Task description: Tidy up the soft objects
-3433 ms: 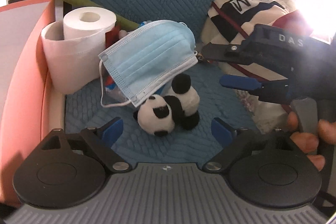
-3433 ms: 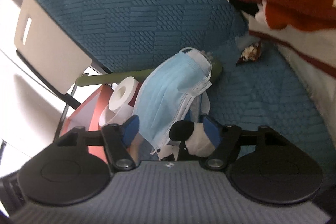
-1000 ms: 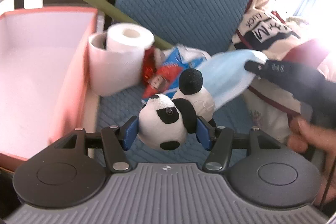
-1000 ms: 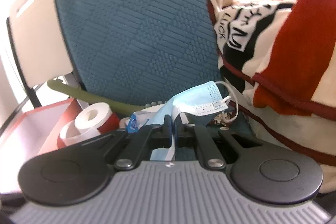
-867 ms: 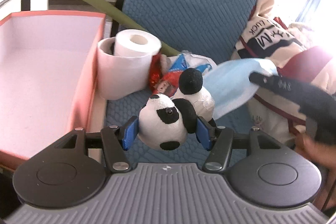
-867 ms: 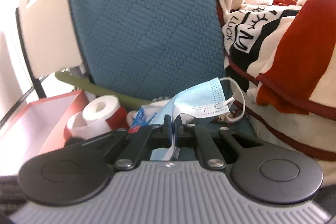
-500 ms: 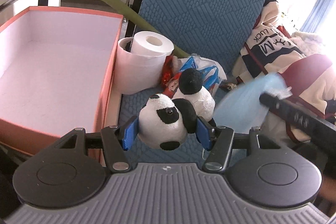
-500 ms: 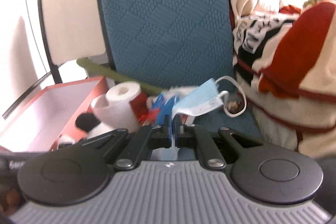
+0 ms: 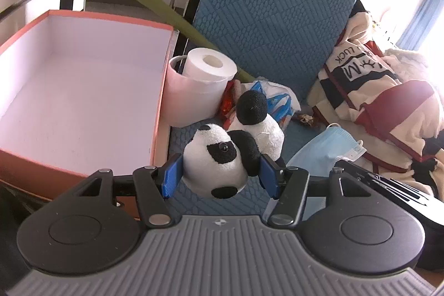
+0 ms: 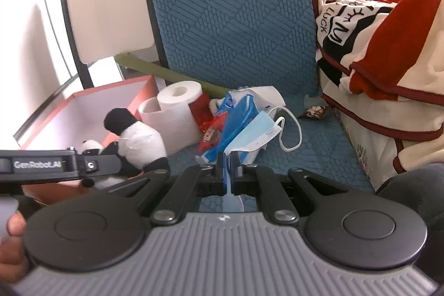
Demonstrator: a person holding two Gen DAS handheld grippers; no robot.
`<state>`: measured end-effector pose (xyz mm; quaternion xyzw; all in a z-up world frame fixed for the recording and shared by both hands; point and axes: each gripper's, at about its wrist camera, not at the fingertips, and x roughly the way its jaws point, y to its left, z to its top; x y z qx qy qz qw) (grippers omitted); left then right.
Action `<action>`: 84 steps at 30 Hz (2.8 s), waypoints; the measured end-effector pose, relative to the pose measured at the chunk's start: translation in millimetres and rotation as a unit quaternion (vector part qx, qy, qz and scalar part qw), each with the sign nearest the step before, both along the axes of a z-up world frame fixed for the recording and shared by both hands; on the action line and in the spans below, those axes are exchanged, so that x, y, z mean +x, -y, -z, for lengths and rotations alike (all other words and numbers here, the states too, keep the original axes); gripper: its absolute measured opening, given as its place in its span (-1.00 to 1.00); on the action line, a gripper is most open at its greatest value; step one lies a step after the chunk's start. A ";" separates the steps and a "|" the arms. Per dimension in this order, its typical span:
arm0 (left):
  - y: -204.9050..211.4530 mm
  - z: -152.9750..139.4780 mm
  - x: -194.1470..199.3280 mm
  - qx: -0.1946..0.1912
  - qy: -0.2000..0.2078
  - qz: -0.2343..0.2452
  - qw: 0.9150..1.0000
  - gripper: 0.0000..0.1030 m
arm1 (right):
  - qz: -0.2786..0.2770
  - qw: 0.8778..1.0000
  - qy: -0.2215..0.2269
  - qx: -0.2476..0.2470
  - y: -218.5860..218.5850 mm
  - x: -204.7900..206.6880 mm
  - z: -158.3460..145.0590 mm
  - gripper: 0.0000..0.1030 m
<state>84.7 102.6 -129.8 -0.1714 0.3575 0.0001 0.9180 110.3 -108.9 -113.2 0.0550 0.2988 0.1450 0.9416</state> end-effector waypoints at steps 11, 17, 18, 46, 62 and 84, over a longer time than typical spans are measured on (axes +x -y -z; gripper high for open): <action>-11.4 -39.3 -13.6 0.009 0.018 0.000 1.000 0.26 | -0.022 1.000 0.016 0.015 -10.9 -16.6 -40.5 -0.89; -26.8 -47.5 -18.0 0.004 0.019 -0.013 1.000 0.26 | -0.047 0.998 0.030 0.025 -26.8 -22.9 -62.8 -0.89; -29.5 -46.9 -18.4 0.002 0.018 -0.016 1.000 0.26 | -0.051 0.998 0.032 0.024 -29.5 -22.9 -64.6 -0.89; 6.5 -1.1 -2.1 0.017 -0.037 0.004 0.999 0.26 | 0.092 0.993 -0.074 -0.011 -24.5 38.8 67.8 0.21; 13.8 2.2 4.6 0.028 -0.050 0.008 0.998 0.26 | 0.132 0.982 -0.095 -0.099 -40.5 73.7 118.6 -0.29; 9.3 -5.3 3.7 0.027 -0.039 0.013 0.999 0.26 | 0.089 0.994 -0.058 -0.022 -29.4 46.4 55.1 -0.90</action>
